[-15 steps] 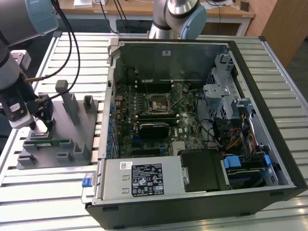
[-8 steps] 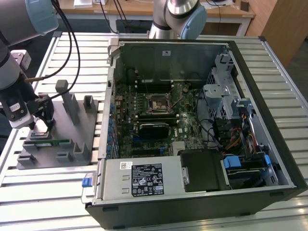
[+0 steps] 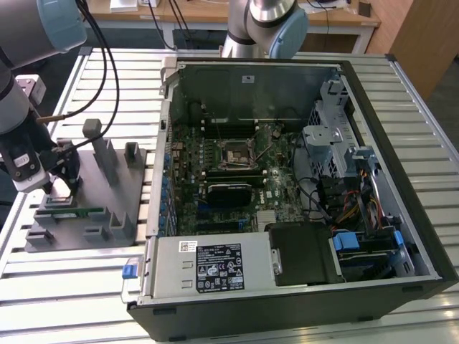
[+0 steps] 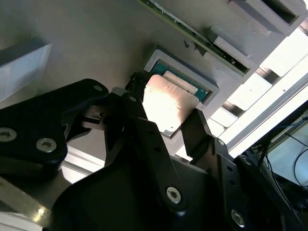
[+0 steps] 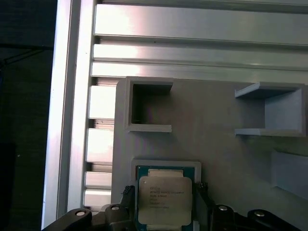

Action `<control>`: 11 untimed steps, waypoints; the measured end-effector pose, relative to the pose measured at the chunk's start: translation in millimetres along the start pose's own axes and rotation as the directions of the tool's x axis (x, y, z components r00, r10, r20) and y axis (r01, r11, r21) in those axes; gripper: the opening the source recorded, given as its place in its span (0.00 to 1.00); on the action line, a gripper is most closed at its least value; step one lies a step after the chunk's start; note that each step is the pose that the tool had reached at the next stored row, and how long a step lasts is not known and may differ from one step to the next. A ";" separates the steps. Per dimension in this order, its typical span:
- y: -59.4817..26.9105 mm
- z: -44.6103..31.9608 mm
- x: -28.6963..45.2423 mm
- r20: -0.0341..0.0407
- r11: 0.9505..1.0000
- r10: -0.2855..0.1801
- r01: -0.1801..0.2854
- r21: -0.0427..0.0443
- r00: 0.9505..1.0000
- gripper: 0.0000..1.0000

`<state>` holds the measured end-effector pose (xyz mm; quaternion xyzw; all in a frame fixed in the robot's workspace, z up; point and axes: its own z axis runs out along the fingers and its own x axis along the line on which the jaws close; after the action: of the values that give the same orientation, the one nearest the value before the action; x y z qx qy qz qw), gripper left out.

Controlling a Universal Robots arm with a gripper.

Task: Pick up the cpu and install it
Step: 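Pick up the cpu and move it towards the insertion slot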

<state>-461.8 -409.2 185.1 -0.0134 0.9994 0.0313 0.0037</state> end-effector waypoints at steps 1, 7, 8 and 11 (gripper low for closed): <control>0.0 -0.2 0.0 0.000 1.000 0.000 0.000 0.000 1.000 0.54; 0.4 -6.4 -0.1 0.000 1.000 0.000 0.000 0.000 1.000 0.53; 0.5 -8.3 -0.1 0.000 1.000 0.000 0.000 0.000 1.000 0.53; 0.9 -14.2 -0.1 0.000 1.000 0.000 0.000 0.000 1.000 0.53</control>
<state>-461.7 -409.2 199.3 -0.0134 0.9994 0.0313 0.0038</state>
